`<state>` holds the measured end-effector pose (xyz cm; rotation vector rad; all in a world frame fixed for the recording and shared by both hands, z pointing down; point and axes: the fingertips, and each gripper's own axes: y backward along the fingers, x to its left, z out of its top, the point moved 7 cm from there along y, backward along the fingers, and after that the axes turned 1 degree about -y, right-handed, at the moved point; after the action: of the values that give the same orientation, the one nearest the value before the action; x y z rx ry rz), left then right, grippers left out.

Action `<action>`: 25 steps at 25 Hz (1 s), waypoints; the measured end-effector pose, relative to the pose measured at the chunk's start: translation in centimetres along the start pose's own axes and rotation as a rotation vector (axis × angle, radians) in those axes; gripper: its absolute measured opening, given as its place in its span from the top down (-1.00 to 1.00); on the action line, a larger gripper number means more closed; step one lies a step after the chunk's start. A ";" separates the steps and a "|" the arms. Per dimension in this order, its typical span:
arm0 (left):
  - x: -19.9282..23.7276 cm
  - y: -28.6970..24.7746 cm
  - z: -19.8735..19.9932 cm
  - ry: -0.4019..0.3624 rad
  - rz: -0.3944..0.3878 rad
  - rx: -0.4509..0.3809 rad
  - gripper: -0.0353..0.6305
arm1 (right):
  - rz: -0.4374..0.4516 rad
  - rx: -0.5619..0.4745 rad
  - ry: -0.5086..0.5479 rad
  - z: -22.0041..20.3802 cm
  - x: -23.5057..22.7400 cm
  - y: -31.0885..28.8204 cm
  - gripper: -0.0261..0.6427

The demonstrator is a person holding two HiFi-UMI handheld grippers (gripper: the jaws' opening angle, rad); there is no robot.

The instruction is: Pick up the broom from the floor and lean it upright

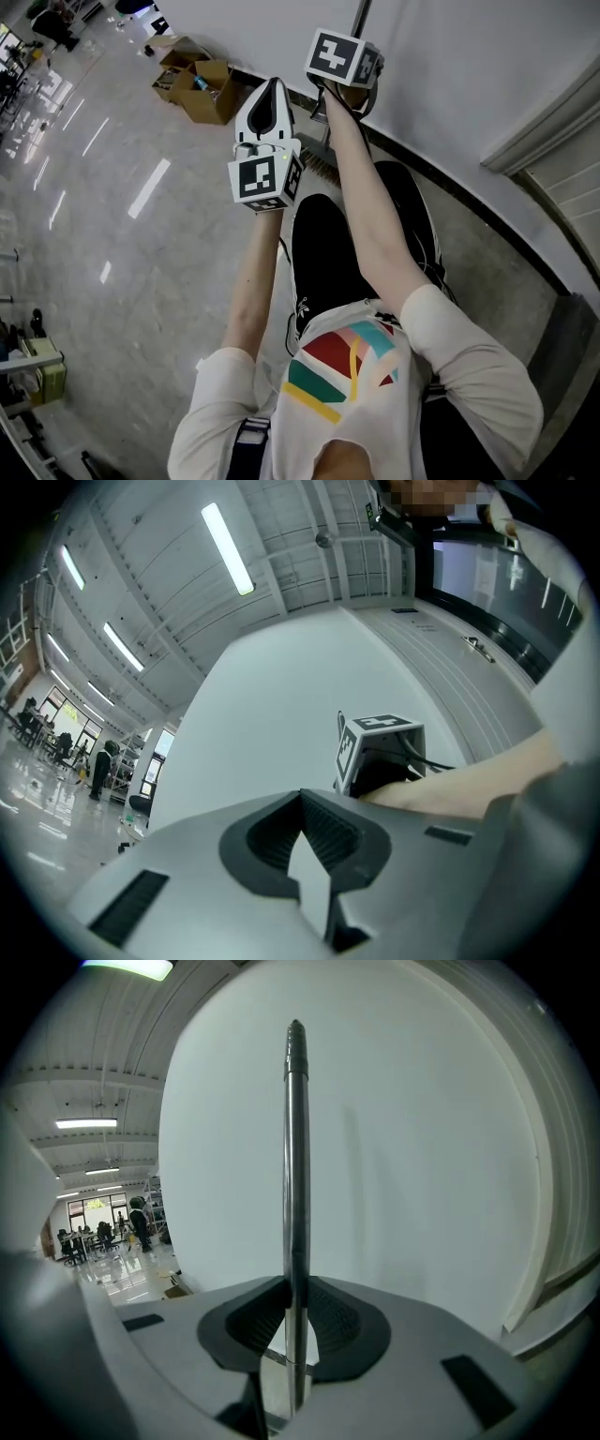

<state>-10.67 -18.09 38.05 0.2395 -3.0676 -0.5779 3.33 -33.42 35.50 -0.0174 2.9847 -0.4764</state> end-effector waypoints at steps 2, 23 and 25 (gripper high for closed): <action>-0.5 0.3 -0.3 -0.001 0.002 0.023 0.76 | -0.032 0.013 0.017 -0.3 -0.7 -0.5 0.68; -1.6 -2.6 -5.3 -0.038 0.023 0.153 0.76 | -0.010 0.015 0.016 -1.8 -2.8 -10.6 0.67; -1.9 -2.7 -5.3 -0.041 0.021 0.152 0.76 | -0.003 -0.023 0.016 -1.8 -2.5 -10.6 0.62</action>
<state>-8.14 -22.20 42.00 0.1984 -3.1529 -0.3534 5.57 -42.89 40.78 -0.0203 3.0065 -0.4452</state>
